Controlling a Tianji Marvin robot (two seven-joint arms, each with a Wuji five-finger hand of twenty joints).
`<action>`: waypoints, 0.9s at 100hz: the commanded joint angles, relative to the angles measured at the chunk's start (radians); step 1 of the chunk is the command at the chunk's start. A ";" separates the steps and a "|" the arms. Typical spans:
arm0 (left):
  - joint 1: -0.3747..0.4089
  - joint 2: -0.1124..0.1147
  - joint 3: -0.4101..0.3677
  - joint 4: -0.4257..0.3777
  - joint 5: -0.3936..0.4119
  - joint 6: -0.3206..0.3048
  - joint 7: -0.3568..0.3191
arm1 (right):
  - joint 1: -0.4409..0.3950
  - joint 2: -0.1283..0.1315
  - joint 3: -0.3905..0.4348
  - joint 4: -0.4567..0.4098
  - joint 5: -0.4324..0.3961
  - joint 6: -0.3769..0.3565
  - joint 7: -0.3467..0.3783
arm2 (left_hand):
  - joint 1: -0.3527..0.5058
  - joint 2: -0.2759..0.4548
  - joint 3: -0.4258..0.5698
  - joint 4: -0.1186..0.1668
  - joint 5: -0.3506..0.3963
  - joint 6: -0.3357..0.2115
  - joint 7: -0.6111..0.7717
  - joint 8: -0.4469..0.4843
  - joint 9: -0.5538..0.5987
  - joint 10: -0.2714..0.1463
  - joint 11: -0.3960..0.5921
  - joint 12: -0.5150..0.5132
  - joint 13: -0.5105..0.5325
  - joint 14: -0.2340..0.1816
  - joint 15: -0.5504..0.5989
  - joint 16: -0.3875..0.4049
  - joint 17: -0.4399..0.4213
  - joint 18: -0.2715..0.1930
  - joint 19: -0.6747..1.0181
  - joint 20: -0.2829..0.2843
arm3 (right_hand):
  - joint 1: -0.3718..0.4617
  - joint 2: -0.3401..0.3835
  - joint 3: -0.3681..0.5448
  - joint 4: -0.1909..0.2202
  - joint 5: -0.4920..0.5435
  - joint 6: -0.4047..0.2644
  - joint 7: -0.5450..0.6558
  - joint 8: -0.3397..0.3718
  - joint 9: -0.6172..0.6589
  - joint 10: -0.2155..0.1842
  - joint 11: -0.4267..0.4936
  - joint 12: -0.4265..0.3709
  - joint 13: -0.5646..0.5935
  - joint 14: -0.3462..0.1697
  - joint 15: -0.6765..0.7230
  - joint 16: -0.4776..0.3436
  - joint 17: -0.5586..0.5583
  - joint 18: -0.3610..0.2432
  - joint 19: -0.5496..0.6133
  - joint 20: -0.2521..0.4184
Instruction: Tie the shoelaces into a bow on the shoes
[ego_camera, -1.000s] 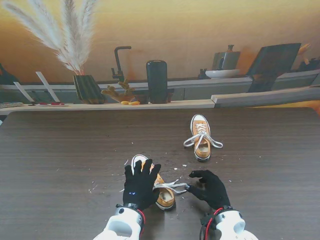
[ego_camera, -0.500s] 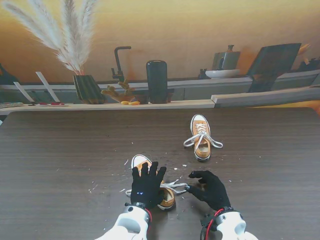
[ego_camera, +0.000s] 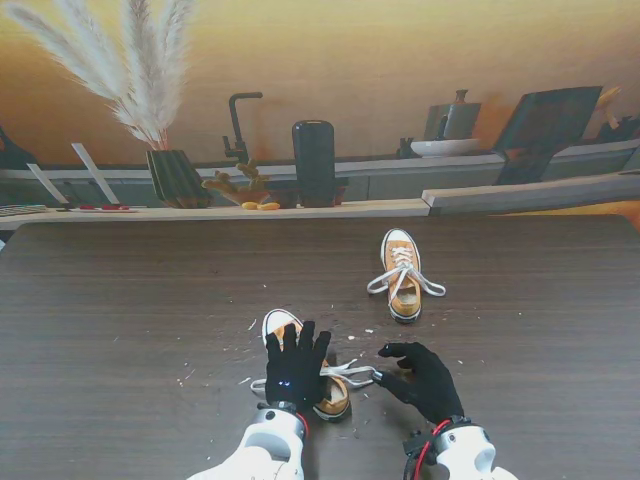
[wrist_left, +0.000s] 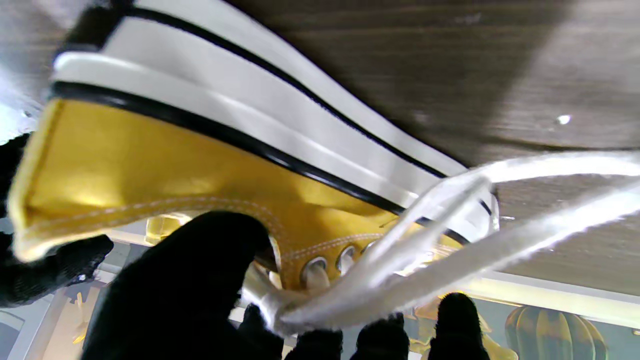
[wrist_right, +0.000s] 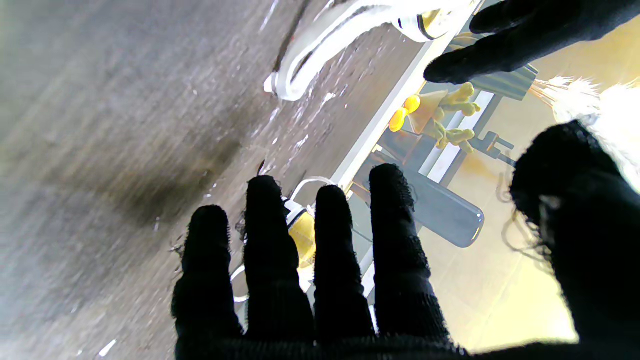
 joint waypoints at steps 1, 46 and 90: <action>-0.007 -0.009 0.002 0.008 -0.005 -0.004 -0.010 | -0.008 0.005 0.001 -0.007 0.004 -0.006 0.019 | 0.028 -0.031 0.051 -0.021 0.017 -0.037 0.001 0.020 -0.008 0.003 0.016 0.029 0.019 -0.002 0.009 0.030 0.010 0.018 0.010 0.027 | 0.016 0.009 -0.051 0.018 -0.019 -0.014 -0.011 0.017 0.005 -0.016 -0.011 -0.006 0.018 0.000 -0.005 0.003 0.008 -0.001 0.015 0.005; -0.007 0.015 -0.026 0.007 0.032 -0.007 -0.054 | -0.010 0.004 -0.001 -0.011 0.027 -0.011 0.029 | 0.144 0.002 0.281 -0.060 0.129 -0.153 0.168 0.056 0.080 -0.029 0.053 0.004 0.104 -0.004 0.069 0.084 0.120 -0.021 0.278 0.113 | 0.016 0.024 -0.051 0.017 -0.003 -0.010 -0.010 0.018 0.021 -0.009 -0.012 -0.006 0.043 0.008 0.002 0.006 0.040 0.011 0.041 0.010; 0.021 0.026 -0.101 -0.019 0.060 -0.116 -0.017 | -0.018 0.005 -0.006 -0.025 0.042 -0.022 0.037 | 0.268 -0.088 0.480 -0.212 0.464 -0.304 0.523 0.174 0.504 -0.065 0.149 -0.019 0.374 -0.032 0.290 0.044 0.246 0.032 0.767 -0.162 | 0.017 0.032 -0.062 0.019 0.024 -0.010 -0.009 0.018 0.046 0.004 -0.014 -0.007 0.071 0.014 0.013 0.010 0.063 0.020 0.062 0.009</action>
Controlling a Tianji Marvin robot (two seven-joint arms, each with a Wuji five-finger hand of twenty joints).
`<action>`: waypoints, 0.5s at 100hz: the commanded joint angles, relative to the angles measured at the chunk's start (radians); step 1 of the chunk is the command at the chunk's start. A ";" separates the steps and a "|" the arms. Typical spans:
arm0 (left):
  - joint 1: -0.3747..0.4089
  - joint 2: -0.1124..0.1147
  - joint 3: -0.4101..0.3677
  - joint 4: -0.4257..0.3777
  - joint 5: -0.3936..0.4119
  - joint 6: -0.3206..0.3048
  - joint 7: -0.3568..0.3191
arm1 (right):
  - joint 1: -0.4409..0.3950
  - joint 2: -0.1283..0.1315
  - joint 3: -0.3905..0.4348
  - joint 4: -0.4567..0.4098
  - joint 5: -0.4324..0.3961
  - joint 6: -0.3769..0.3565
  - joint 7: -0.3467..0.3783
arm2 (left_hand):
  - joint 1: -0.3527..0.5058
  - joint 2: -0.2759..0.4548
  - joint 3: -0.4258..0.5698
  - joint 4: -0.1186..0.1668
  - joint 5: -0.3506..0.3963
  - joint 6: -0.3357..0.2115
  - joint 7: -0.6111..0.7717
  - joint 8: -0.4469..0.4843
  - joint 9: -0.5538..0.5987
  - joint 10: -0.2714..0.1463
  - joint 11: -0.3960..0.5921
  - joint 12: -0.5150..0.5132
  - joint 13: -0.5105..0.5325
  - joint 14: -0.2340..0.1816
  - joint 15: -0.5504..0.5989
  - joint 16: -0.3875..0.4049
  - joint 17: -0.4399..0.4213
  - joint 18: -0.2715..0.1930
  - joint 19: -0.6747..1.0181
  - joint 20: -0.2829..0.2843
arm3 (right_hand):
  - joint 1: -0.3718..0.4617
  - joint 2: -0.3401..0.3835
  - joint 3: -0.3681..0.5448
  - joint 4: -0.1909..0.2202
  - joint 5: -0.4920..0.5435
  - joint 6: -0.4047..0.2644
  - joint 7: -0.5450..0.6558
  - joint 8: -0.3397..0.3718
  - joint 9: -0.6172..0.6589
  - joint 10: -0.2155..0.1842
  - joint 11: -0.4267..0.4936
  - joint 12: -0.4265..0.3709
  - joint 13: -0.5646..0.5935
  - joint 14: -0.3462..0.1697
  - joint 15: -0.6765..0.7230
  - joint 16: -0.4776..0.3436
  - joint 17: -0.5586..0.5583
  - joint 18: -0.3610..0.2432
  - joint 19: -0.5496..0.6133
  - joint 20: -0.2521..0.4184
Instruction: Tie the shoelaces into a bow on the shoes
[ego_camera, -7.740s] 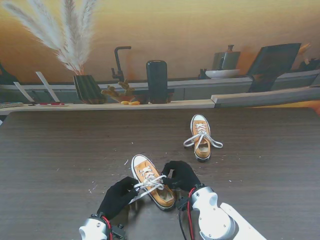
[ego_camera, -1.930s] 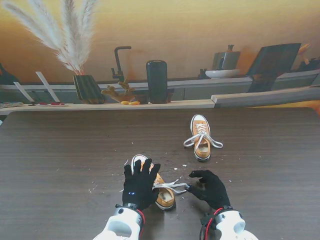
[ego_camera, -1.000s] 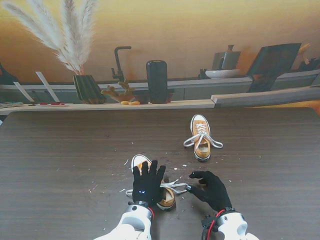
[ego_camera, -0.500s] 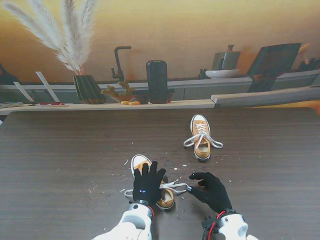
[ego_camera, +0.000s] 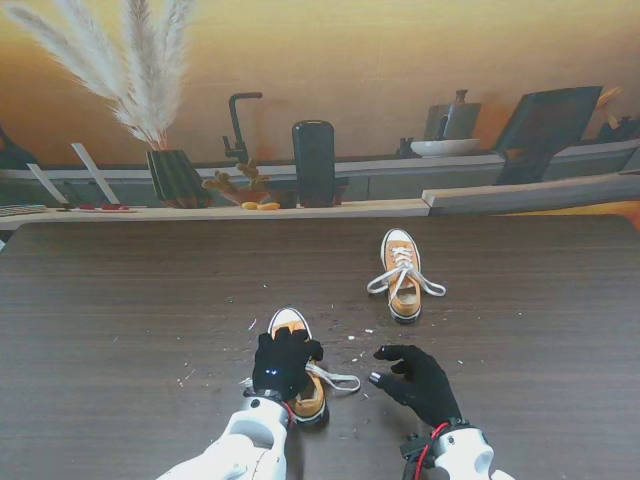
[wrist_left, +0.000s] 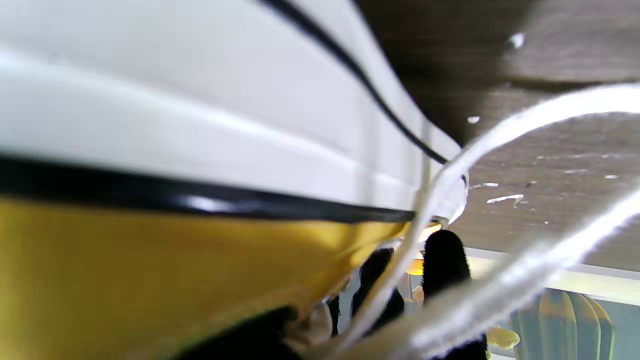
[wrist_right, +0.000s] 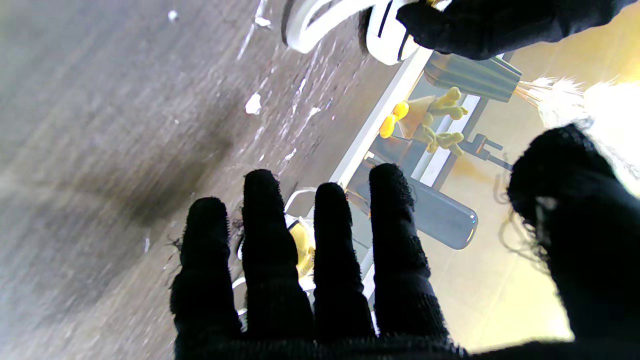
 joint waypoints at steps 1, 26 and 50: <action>0.004 0.003 -0.015 -0.017 0.005 -0.020 0.007 | -0.006 0.003 -0.002 -0.007 0.005 -0.006 0.014 | 0.100 -0.055 0.104 -0.052 0.077 -0.065 0.087 0.045 0.086 -0.011 0.051 -0.006 0.079 -0.005 0.062 -0.008 0.047 0.054 0.083 -0.101 | 0.008 0.008 -0.043 0.020 0.022 -0.011 -0.009 0.018 0.022 0.001 -0.011 -0.007 0.025 0.002 0.010 0.010 0.007 0.006 0.021 0.008; 0.008 -0.009 -0.042 -0.018 0.004 -0.084 0.093 | -0.008 0.002 -0.002 -0.009 0.012 -0.015 0.012 | 0.189 -0.214 0.138 -0.177 0.274 -0.088 0.426 0.192 0.398 -0.045 0.380 0.224 0.362 -0.002 0.347 0.338 0.248 0.084 0.516 -0.265 | 0.006 0.013 -0.051 0.022 0.030 -0.010 -0.013 0.018 0.034 0.005 -0.013 -0.007 0.032 0.005 0.011 0.011 0.012 0.009 0.028 0.002; -0.008 -0.011 -0.069 -0.036 0.007 -0.152 0.125 | -0.011 0.000 -0.001 -0.011 0.017 -0.021 0.009 | 0.196 -0.210 0.154 -0.192 0.258 -0.064 0.552 0.287 0.393 -0.048 0.500 0.319 0.358 0.029 0.451 0.412 0.278 0.047 0.619 -0.241 | 0.008 0.017 -0.058 0.025 0.034 -0.007 -0.017 0.018 0.038 0.006 -0.015 -0.006 0.034 0.008 0.010 0.011 0.016 0.007 0.034 -0.004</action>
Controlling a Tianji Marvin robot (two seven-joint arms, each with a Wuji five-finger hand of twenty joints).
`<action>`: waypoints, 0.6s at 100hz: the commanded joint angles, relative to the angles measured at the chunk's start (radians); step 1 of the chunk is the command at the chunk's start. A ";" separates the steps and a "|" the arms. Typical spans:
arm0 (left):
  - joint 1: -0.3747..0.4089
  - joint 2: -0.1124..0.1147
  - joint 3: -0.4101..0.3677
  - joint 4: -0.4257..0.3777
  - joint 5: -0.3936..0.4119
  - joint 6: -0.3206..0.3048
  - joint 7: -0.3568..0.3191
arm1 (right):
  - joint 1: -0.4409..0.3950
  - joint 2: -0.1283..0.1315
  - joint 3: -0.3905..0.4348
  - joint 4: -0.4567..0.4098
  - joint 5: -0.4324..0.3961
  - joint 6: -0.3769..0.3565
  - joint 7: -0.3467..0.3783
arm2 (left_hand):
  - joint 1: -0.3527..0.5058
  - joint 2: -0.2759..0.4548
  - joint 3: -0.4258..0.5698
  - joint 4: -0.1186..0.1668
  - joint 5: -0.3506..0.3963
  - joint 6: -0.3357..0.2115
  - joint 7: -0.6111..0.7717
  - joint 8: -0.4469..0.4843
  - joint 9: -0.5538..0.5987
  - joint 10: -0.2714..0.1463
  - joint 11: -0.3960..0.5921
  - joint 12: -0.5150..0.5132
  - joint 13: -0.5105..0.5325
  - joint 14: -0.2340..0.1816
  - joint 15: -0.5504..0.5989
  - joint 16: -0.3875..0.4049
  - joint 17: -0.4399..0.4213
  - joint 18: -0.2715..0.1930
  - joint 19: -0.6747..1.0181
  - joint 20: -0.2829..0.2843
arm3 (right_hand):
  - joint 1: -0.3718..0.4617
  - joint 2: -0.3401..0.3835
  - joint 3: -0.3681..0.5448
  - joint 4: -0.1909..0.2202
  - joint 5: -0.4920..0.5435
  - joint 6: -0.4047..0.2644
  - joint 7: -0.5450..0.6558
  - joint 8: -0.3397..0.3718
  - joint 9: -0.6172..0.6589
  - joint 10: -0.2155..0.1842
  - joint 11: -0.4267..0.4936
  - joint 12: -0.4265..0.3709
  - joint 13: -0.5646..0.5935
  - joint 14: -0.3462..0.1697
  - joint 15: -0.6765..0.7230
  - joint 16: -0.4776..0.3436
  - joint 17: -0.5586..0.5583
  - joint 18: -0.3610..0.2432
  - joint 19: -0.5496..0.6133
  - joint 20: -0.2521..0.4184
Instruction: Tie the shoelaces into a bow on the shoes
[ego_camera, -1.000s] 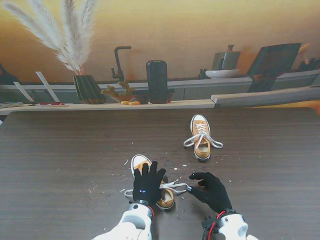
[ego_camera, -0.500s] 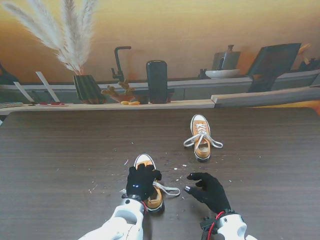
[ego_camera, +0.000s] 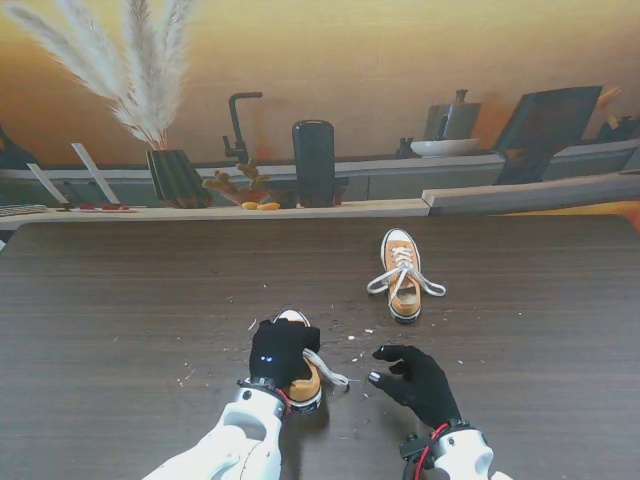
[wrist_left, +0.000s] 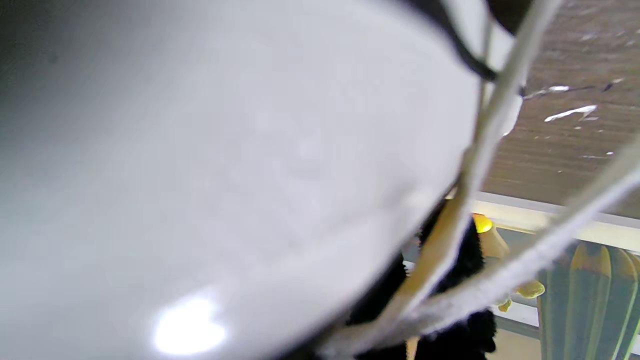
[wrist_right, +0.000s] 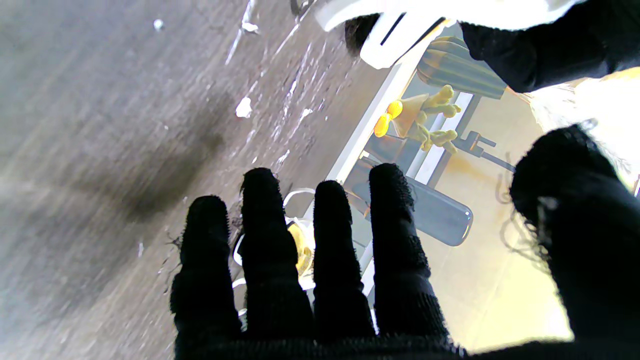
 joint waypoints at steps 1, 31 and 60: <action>-0.023 -0.002 -0.010 -0.029 0.010 -0.022 -0.008 | -0.005 0.001 -0.001 -0.006 0.003 -0.006 0.011 | 0.111 0.033 0.119 0.006 0.041 -0.027 0.062 0.039 0.053 0.002 0.108 0.060 0.054 0.018 0.117 0.075 0.010 0.007 0.045 0.007 | 0.007 0.009 -0.038 0.024 0.033 -0.007 -0.017 0.018 0.020 0.004 -0.015 -0.006 0.024 0.005 0.009 0.011 0.005 0.006 0.022 -0.004; -0.120 -0.011 0.003 -0.020 0.014 -0.082 0.013 | 0.001 0.002 -0.006 -0.002 0.001 0.000 0.014 | 0.109 0.035 0.122 0.005 0.042 -0.027 0.060 0.044 0.054 0.001 0.107 0.069 0.052 0.016 0.122 0.070 0.012 0.005 0.047 0.007 | 0.007 0.013 -0.044 0.025 0.031 -0.008 -0.020 0.019 0.022 0.007 -0.016 -0.006 0.024 0.006 0.009 0.010 0.005 0.006 0.025 -0.011; -0.305 -0.046 0.076 0.134 -0.038 -0.158 0.064 | 0.006 0.002 -0.010 0.002 -0.001 0.000 0.014 | 0.091 0.042 0.136 0.014 0.037 -0.042 0.053 0.044 0.052 -0.011 0.100 0.070 0.050 -0.001 0.125 0.058 0.013 -0.008 0.044 0.005 | 0.008 0.010 -0.042 0.026 0.030 -0.009 -0.020 0.020 0.022 0.006 -0.016 -0.006 0.024 0.004 0.009 0.010 0.004 0.005 0.027 -0.017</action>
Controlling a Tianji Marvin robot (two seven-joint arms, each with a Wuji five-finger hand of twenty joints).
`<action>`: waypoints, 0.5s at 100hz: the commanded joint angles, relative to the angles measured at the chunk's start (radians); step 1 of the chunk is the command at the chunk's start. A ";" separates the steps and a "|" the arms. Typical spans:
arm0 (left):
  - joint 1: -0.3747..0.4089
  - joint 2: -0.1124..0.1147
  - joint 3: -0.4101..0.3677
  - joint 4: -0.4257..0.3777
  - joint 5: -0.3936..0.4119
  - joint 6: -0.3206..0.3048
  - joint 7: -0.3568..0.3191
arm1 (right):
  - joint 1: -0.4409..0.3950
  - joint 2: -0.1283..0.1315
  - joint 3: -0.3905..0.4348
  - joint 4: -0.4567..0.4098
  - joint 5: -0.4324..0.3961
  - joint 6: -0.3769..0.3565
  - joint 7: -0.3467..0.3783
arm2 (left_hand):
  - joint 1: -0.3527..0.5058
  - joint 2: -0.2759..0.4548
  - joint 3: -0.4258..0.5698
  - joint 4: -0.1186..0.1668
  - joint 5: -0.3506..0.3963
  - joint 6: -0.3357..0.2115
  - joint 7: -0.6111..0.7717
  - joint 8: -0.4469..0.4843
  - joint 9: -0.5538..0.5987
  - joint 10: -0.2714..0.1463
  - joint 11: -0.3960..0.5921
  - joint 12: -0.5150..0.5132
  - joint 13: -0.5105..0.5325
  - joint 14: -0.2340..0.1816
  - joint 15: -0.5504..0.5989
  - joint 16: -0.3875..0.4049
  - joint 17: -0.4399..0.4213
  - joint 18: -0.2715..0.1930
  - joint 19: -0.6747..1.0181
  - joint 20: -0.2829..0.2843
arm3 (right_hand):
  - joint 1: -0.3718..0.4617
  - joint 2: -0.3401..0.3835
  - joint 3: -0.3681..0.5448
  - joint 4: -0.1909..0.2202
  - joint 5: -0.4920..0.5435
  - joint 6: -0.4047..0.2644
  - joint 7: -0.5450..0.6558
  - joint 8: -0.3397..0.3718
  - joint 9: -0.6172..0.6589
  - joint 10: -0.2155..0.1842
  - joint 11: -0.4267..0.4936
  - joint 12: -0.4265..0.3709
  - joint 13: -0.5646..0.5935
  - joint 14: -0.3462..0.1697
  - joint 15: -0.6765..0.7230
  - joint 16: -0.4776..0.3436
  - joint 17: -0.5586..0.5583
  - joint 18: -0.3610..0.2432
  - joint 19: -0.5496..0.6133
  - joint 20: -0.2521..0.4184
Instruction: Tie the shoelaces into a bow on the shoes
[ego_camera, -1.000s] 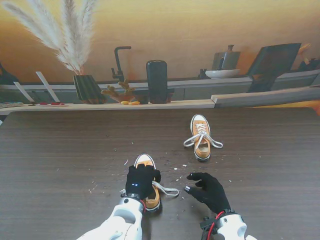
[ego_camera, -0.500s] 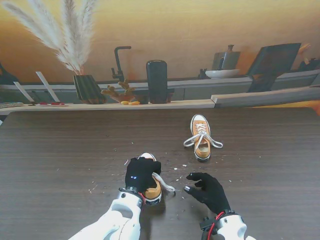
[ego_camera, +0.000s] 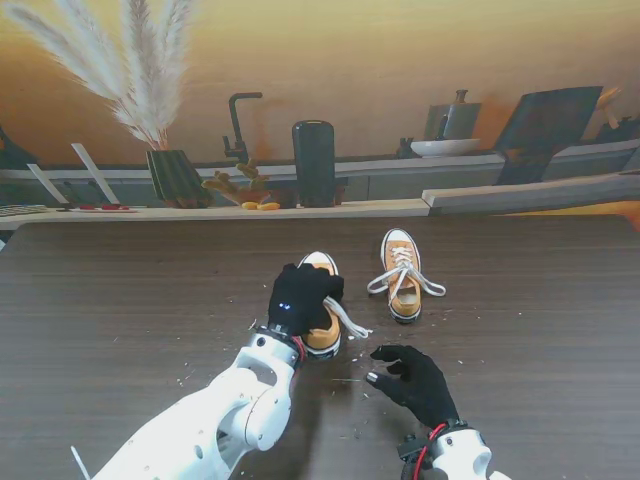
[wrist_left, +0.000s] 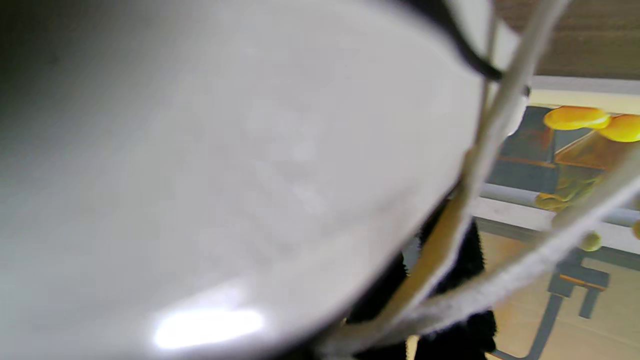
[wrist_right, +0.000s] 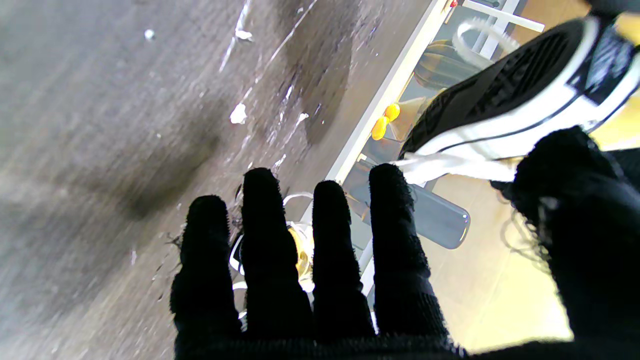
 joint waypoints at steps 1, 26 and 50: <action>-0.061 -0.024 0.006 0.034 -0.004 -0.014 -0.001 | 0.001 0.002 -0.002 0.001 0.000 0.000 0.013 | 0.091 0.046 0.137 0.015 0.037 -0.044 0.033 0.020 0.052 -0.008 0.084 0.043 0.048 -0.002 0.102 0.057 0.005 -0.008 0.032 0.005 | 0.007 0.004 -0.032 0.026 0.029 -0.010 -0.019 0.020 0.022 -0.004 -0.016 -0.006 0.024 0.004 0.009 0.010 0.004 0.005 0.017 -0.013; -0.238 -0.086 0.103 0.268 -0.076 -0.057 0.080 | 0.003 0.002 -0.002 0.004 -0.002 0.006 0.016 | 0.076 0.046 0.156 0.022 0.037 -0.056 0.035 0.023 0.054 -0.015 0.085 0.044 0.049 -0.013 0.112 0.046 0.011 -0.020 0.029 -0.001 | 0.005 0.006 -0.032 0.025 0.028 -0.011 -0.019 0.020 0.022 -0.004 -0.016 -0.005 0.023 0.002 0.008 0.010 0.003 0.004 0.018 -0.016; -0.370 -0.156 0.188 0.509 -0.139 -0.129 0.170 | 0.008 0.002 0.000 0.007 -0.001 0.016 0.017 | 0.056 0.052 0.178 0.032 0.028 -0.066 0.027 0.020 0.049 -0.020 0.082 0.038 0.044 -0.022 0.117 0.030 0.011 -0.028 0.027 -0.002 | 0.007 0.004 -0.032 0.025 0.029 -0.010 -0.019 0.020 0.022 -0.003 -0.016 -0.005 0.024 0.004 0.009 0.010 0.003 0.004 0.019 -0.018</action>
